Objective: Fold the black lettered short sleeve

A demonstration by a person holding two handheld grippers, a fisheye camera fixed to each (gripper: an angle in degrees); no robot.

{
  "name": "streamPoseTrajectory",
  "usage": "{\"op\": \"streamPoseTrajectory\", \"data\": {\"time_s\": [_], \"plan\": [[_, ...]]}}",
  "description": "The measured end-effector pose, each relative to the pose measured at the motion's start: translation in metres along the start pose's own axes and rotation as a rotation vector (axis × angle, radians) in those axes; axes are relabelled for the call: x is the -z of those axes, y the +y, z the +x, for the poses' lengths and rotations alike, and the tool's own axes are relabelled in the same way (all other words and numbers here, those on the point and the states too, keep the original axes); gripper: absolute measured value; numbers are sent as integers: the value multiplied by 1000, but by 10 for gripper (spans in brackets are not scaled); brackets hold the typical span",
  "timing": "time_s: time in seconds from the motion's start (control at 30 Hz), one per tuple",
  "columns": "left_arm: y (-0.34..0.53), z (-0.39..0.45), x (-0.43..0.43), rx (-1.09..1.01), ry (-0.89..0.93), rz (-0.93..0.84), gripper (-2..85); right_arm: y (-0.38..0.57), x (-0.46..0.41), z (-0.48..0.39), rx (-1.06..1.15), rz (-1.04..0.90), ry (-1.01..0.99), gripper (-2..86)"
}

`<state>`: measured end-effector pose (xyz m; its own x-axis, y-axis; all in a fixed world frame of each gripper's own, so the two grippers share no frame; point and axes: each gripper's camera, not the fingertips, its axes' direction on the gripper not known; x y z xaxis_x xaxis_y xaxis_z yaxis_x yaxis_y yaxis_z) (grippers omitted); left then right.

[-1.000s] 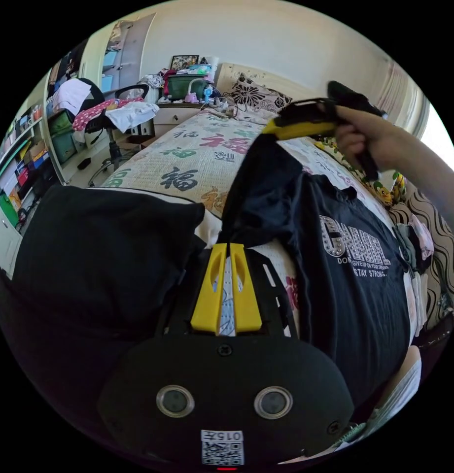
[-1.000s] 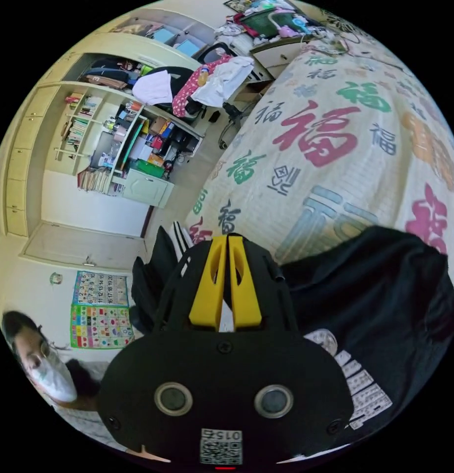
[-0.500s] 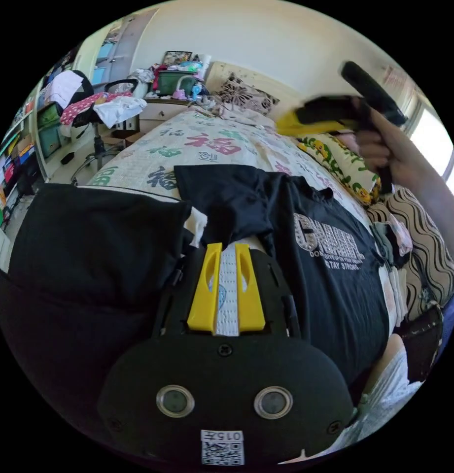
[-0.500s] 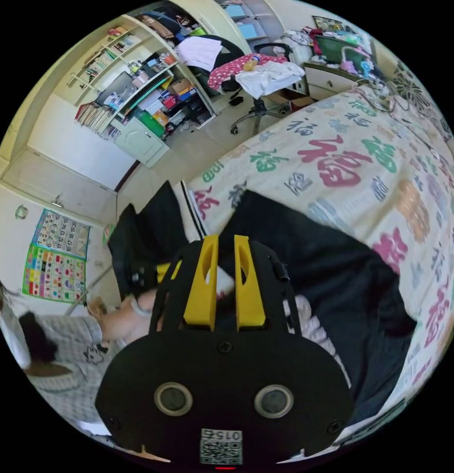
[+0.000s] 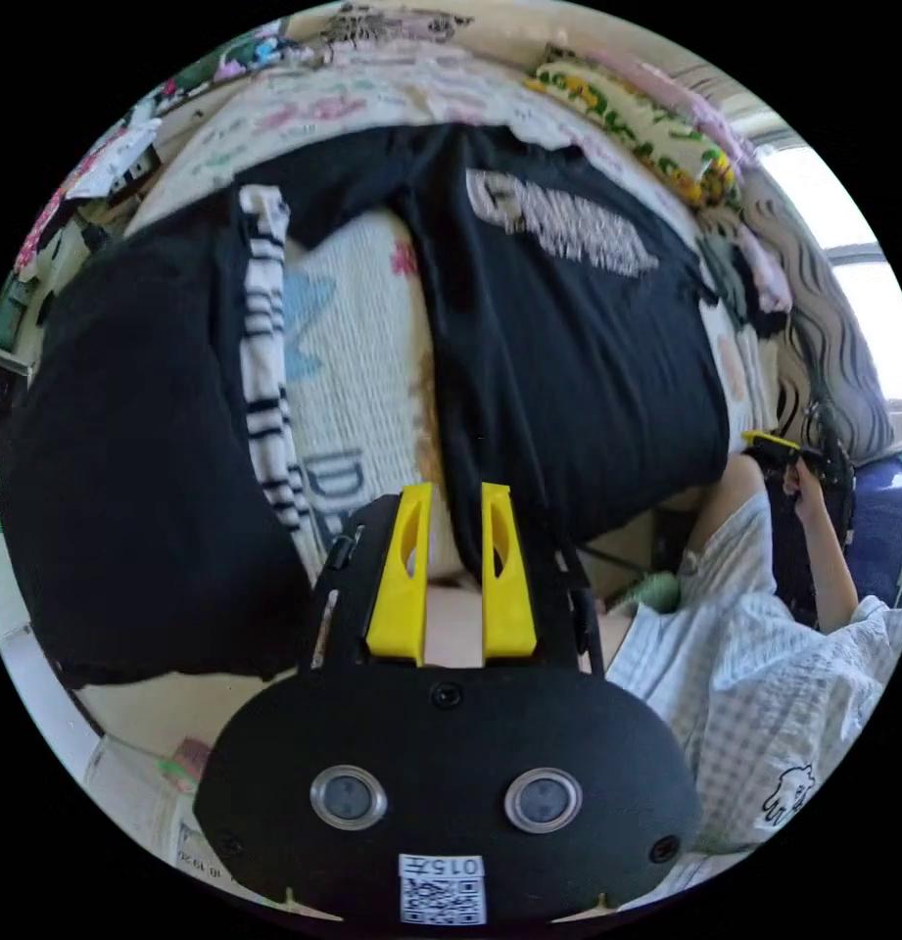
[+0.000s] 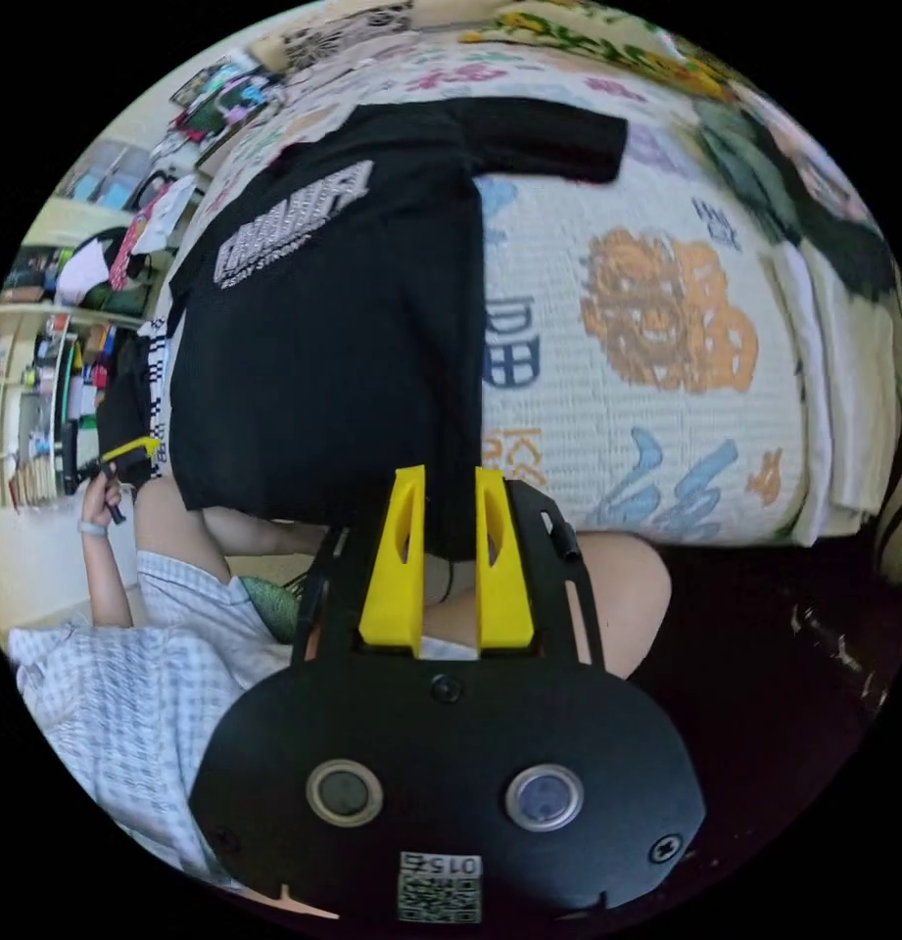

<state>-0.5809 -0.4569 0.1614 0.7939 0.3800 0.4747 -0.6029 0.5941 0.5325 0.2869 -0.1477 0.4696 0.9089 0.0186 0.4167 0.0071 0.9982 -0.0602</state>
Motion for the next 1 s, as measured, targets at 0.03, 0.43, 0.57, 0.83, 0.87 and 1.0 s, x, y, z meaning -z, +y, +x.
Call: {"op": "streamPoseTrajectory", "data": {"time_s": [0.03,0.43,0.57,0.83,0.87,1.0], "plan": [[5,5,-14,1,13,-44,83,6,-6,14,-18,-16,-51,93],[-9,21,-77,113,34,-95,14,21,-3,55,13,-97,-114,8],[-4,30,-76,70,-16,-67,1,43,24,72,18,-62,-167,-4],[-7,32,-111,76,-70,-80,-2,69,51,87,45,-61,-155,-2],[-13,31,-125,90,-80,-102,-1,68,49,88,39,-74,-150,-2],[-25,31,-171,119,-124,-179,17,68,46,88,42,-106,-161,1]]}}
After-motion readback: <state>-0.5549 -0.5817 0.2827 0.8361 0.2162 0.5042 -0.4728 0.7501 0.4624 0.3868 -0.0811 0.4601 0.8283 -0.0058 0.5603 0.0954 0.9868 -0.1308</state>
